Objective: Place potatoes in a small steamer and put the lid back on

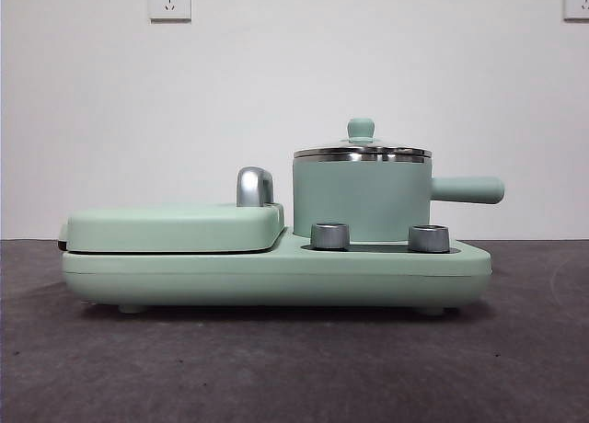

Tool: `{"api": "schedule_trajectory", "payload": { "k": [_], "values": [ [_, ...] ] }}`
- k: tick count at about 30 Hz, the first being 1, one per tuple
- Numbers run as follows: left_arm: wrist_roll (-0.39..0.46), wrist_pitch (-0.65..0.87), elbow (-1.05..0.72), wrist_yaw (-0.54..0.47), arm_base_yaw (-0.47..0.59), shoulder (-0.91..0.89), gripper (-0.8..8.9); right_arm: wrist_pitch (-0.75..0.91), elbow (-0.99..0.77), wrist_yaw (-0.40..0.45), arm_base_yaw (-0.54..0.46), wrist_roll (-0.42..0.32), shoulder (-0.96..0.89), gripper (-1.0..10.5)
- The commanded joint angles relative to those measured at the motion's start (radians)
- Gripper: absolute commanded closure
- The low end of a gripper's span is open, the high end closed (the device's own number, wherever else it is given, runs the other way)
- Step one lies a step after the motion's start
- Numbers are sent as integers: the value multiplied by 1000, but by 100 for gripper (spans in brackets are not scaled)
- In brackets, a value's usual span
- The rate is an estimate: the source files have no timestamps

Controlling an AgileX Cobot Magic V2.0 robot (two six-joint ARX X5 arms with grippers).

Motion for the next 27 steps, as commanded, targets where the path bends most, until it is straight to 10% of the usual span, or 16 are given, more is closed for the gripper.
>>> {"api": "schedule_trajectory", "payload": {
  "k": [1,27],
  "values": [
    [14,-4,-20,8,1,-1,795,130,-133,-4,-53,-13,-50,929],
    [14,-4,-20,8,1,-1,795,347,-711,6,-219,17,-546,930]
  ]
}}
